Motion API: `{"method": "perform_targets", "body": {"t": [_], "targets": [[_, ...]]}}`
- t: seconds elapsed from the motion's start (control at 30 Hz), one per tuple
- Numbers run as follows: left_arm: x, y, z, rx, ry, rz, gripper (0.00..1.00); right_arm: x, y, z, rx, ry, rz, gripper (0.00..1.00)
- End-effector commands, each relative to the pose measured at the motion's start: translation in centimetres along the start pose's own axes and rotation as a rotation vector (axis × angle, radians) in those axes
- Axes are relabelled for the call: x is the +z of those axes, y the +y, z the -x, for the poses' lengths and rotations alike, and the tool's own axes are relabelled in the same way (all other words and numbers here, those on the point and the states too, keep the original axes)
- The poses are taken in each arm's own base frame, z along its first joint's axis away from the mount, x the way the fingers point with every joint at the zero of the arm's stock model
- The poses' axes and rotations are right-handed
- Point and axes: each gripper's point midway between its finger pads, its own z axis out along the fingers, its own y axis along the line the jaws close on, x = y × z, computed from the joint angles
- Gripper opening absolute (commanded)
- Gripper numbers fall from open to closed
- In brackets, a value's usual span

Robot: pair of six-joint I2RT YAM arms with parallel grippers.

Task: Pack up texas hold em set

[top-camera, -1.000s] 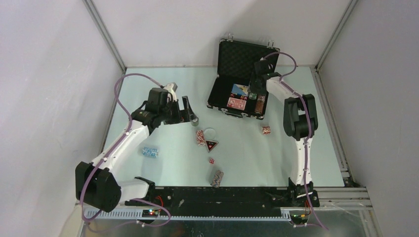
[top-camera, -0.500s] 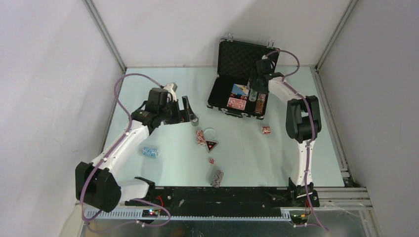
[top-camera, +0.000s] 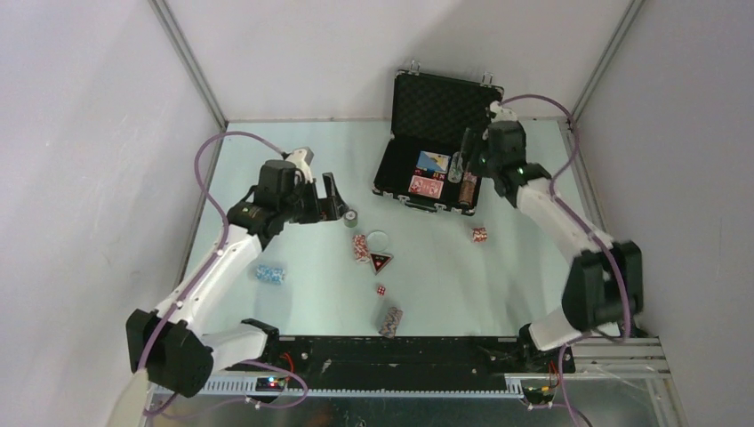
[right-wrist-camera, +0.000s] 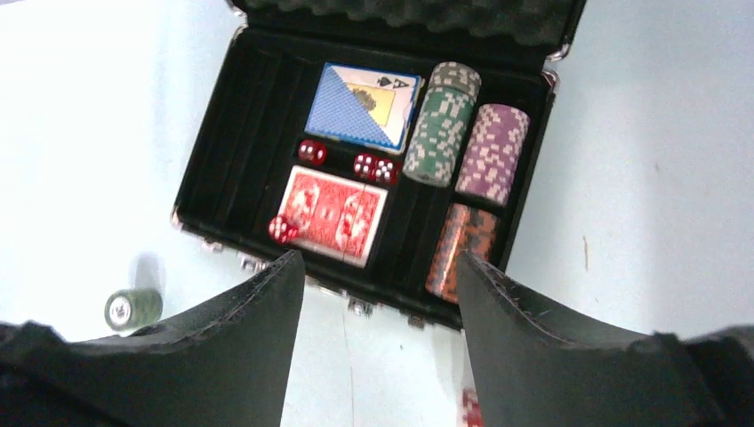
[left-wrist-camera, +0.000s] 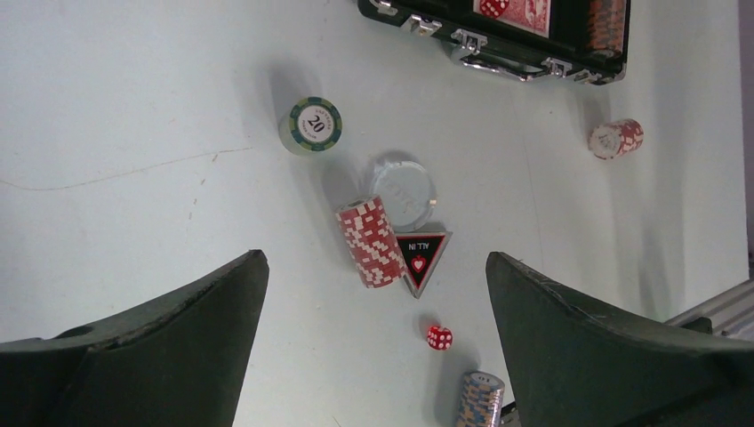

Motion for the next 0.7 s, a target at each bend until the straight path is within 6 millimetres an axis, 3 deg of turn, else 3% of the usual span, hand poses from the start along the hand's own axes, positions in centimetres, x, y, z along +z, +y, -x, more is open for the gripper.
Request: {"method": "perform_targets", "body": {"t": [0.0, 0.03, 0.07, 0.1, 0.13, 0.2, 0.27, 0.33, 0.43, 0.63, 0.67], "targets": [[-1.7, -0.3, 2.1, 0.053, -0.130, -0.004, 1.00, -5.2, -0.3, 0.4, -0.076, -0.186, 0.066, 0.67], [-1.6, -0.1, 2.2, 0.054, -0.148, 0.000, 1.00, -6.8, -0.2, 2.0, -0.067, -0.269, 0.091, 0.85], [-2.0, -0.2, 2.5, 0.057, -0.169, -0.003, 1.00, -6.6, -1.1, 0.7, -0.055, -0.271, 0.083, 0.93], [-1.9, -0.1, 2.6, 0.060, -0.183, -0.002, 1.00, -7.1, -2.1, 0.7, 0.004, -0.286, 0.049, 0.98], [-2.3, -0.2, 2.8, 0.067, -0.199, -0.006, 1.00, -6.7, -3.5, -1.4, 0.035, -0.227, 0.003, 0.99], [-2.6, -0.1, 3.1, 0.079, -0.222, 0.000, 1.00, -6.4, -5.6, -3.4, 0.112, -0.141, -0.041, 0.99], [-2.8, 0.0, 3.2, 0.088, -0.241, 0.003, 1.00, -6.3, -6.1, -4.7, 0.166, -0.051, -0.008, 1.00], [-2.6, 0.2, 3.4, 0.089, -0.255, 0.011, 1.00, -6.8, -5.9, -4.9, 0.208, -0.029, 0.020, 1.00], [-2.2, 0.2, 4.3, 0.087, -0.296, 0.014, 1.00, -8.2, -6.6, -3.4, 0.197, -0.115, -0.029, 1.00], [-1.1, 1.2, 5.1, 0.086, -0.356, 0.053, 1.00, -9.3, -7.7, -2.5, 0.071, -0.315, -0.035, 1.00], [-1.3, 1.8, 5.3, 0.086, -0.369, 0.082, 1.00, -9.1, -7.8, -3.1, 0.017, -0.348, -0.029, 1.00]]}}
